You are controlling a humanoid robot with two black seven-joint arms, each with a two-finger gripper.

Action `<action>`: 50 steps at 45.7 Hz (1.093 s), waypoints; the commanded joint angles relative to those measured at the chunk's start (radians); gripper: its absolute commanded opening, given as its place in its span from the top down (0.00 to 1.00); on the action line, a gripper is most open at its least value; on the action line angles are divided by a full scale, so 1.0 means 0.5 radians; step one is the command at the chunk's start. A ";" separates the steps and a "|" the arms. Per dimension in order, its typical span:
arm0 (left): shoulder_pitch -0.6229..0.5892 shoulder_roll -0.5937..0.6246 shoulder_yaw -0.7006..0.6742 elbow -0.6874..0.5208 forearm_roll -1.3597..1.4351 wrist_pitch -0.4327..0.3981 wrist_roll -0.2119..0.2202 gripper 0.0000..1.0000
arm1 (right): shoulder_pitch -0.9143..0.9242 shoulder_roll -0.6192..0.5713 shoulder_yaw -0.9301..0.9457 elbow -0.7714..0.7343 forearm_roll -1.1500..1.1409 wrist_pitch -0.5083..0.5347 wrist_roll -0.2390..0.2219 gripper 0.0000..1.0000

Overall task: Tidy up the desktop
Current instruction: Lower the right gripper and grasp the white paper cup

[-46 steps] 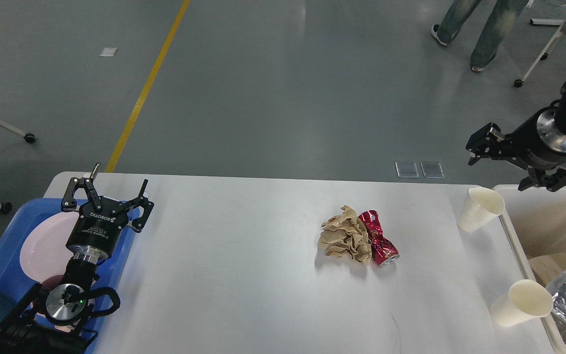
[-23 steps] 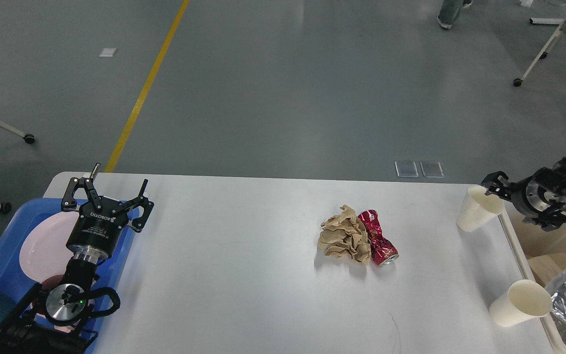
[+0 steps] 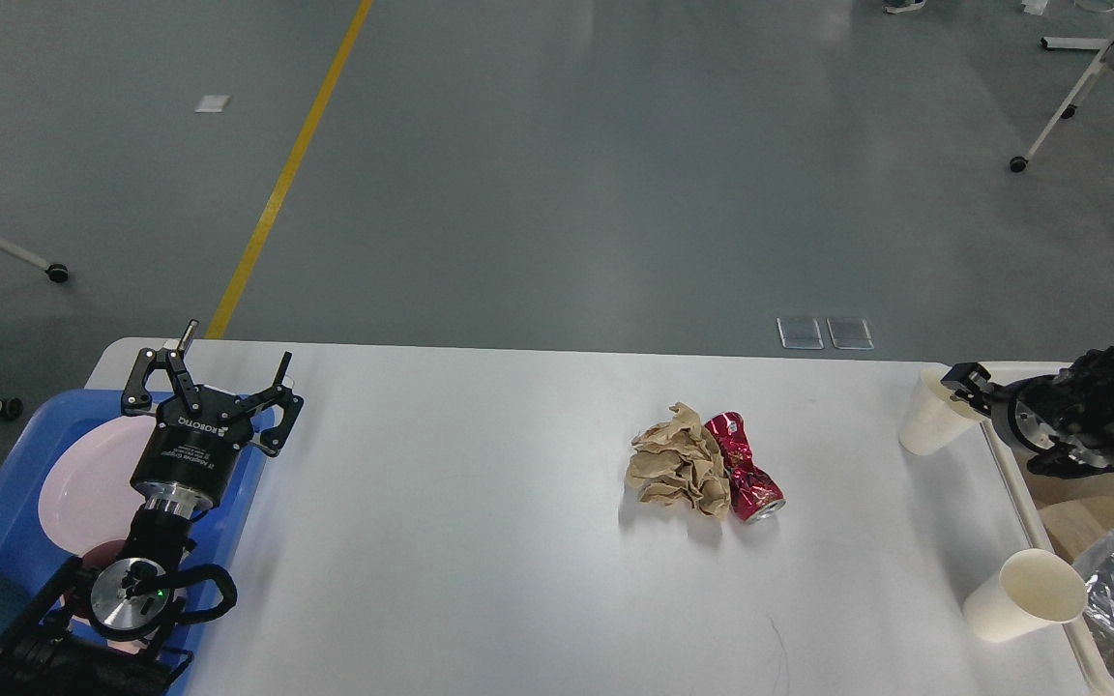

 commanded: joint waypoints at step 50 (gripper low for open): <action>-0.001 0.001 0.000 0.000 0.000 0.000 0.000 0.04 | -0.078 0.065 0.083 0.019 -0.006 -0.055 0.000 0.91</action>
